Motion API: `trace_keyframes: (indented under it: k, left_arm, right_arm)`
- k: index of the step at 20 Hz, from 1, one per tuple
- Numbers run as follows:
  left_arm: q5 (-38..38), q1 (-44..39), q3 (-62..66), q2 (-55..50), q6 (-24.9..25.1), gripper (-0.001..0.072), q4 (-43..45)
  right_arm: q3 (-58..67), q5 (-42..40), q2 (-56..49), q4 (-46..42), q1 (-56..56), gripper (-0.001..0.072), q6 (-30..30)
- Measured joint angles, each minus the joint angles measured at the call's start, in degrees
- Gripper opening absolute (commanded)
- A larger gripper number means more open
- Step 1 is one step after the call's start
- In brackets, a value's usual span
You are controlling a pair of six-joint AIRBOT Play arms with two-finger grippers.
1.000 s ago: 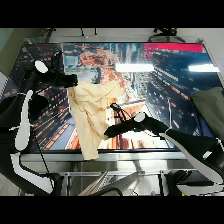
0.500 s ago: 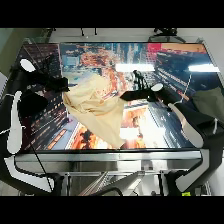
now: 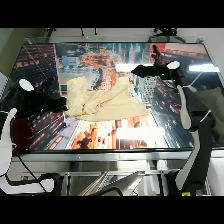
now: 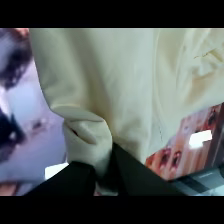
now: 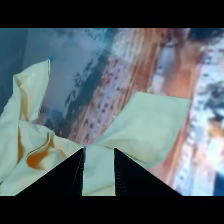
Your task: Fold the shirts.
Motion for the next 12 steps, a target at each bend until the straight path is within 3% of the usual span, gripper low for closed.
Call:
trace_keyframes:
  k: [6, 10, 12]
  left_arm:
    - [-2.99, 2.14, 2.38, 2.25, -0.74, 0.0677, -0.02]
    - [-6.56, -0.17, -1.40, 4.09, -1.77, 0.0677, -0.35]
    - [-5.75, -2.14, -4.98, 6.32, -2.21, 0.0675, -0.17]
  right_arm:
    - [-7.85, 15.74, 3.74, -0.24, -12.02, 0.0223, 4.46]
    - [-20.06, 20.57, 7.34, -1.11, -14.88, 0.0228, 5.05]
    - [-26.73, 21.38, 9.99, -1.88, -15.32, 0.0397, 4.33]
